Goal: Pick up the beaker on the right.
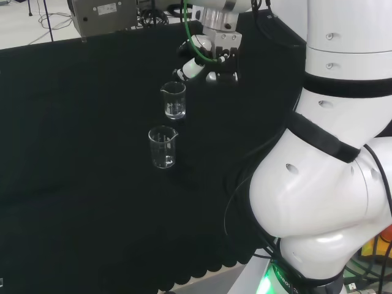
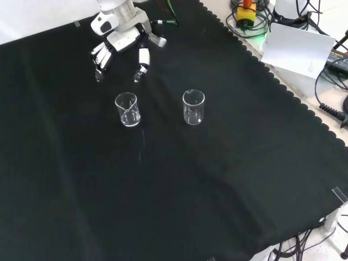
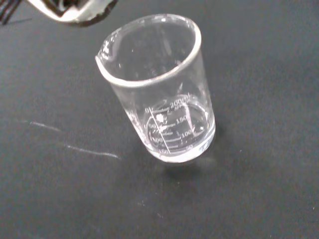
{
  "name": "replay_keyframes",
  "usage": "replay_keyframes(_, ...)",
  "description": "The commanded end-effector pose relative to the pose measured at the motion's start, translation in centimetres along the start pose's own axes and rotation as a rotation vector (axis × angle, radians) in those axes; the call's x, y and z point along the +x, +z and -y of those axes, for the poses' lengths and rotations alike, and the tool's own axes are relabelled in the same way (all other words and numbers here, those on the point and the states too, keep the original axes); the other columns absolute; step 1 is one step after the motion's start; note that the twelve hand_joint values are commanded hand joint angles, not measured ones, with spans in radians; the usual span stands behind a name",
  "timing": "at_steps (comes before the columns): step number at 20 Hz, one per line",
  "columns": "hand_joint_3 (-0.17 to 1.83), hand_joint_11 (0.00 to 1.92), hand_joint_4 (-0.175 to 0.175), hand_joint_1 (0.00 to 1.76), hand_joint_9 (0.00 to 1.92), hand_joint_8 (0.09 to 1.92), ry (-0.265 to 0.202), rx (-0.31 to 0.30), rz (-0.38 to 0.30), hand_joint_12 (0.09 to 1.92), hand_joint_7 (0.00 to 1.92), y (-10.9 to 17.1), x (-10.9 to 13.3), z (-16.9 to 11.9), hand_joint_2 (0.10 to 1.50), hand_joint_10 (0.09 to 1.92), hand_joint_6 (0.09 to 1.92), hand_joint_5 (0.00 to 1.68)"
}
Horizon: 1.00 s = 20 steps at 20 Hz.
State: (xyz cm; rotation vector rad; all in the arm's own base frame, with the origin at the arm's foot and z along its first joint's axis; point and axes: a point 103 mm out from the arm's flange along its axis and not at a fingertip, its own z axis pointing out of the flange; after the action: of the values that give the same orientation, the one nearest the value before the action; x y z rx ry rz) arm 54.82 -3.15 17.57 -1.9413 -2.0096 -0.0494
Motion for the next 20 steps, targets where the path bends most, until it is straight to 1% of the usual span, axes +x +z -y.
replay_keyframes(1,0.64,0.00,-0.062,0.79,0.28,0.73,-0.025,-0.025,-0.013,1.43,0.15,1.9,0.0,0.3,0.59,0.71,0.09,0.46)
replay_keyframes(6,0.63,0.00,-0.059,0.78,0.28,0.73,-0.063,-0.017,-0.058,1.39,0.16,3.2,0.2,0.1,0.57,0.72,0.09,0.46)
replay_keyframes(9,0.63,0.00,-0.059,0.78,0.28,0.73,-0.097,-0.018,-0.123,1.38,0.17,4.1,-0.3,-0.2,0.56,0.72,0.09,0.46)
replay_keyframes(10,0.63,0.00,-0.059,0.78,0.28,0.73,-0.103,-0.020,-0.147,1.38,0.17,4.1,-0.8,-0.2,0.56,0.72,0.09,0.46)
replay_keyframes(11,0.62,0.00,-0.059,0.78,0.28,0.73,-0.106,-0.024,-0.160,1.38,0.17,4.4,-0.8,-0.3,0.56,0.72,0.09,0.46)
replay_keyframes(13,0.62,0.00,-0.058,0.79,0.28,0.73,-0.114,-0.019,-0.161,1.37,0.17,4.9,-0.9,-0.5,0.55,0.72,0.09,0.47)
replay_keyframes(16,0.62,0.00,-0.057,0.80,0.28,0.72,-0.121,0.008,-0.192,1.37,0.17,5.5,-1.4,-0.8,0.55,0.72,0.09,0.46)
replay_keyframes(20,0.62,0.00,-0.050,0.83,0.27,0.69,-0.137,-0.006,-0.241,1.38,0.12,6.3,-1.9,-1.1,0.54,0.71,0.09,0.40)
